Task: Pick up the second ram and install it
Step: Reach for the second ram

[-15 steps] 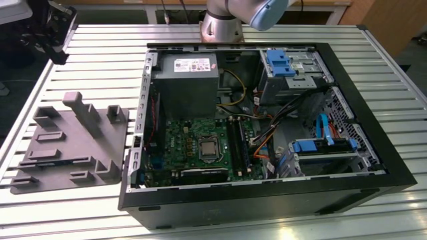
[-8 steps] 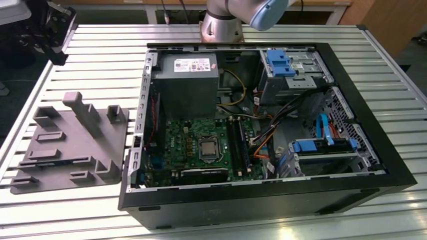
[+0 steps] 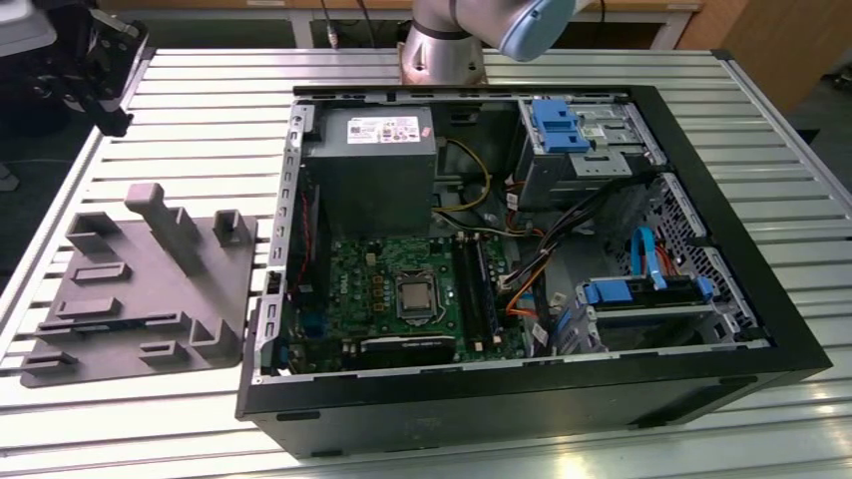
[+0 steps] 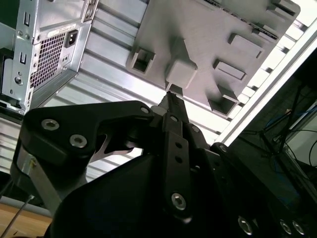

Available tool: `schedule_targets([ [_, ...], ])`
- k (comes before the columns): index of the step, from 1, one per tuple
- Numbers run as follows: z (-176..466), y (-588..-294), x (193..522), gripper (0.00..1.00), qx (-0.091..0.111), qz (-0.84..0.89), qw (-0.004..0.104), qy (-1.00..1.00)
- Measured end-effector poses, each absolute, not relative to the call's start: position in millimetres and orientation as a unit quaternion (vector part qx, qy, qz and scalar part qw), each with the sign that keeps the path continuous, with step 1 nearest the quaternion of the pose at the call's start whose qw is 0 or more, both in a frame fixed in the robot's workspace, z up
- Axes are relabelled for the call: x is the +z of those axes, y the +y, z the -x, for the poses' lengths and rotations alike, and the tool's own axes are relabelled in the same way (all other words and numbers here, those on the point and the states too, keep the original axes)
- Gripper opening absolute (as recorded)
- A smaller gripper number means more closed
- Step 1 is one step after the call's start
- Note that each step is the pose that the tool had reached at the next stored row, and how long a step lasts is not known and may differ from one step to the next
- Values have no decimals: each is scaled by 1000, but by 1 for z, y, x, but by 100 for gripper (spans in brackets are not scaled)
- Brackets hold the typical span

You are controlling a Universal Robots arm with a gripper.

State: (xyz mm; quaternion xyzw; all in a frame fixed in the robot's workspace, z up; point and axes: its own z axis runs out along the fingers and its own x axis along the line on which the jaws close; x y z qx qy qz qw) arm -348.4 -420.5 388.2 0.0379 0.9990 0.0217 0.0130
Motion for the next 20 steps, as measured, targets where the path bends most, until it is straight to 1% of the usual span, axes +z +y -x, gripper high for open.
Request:
schedule_targets([
  [20,354,-435,385,11,22,-38,13,999],
])
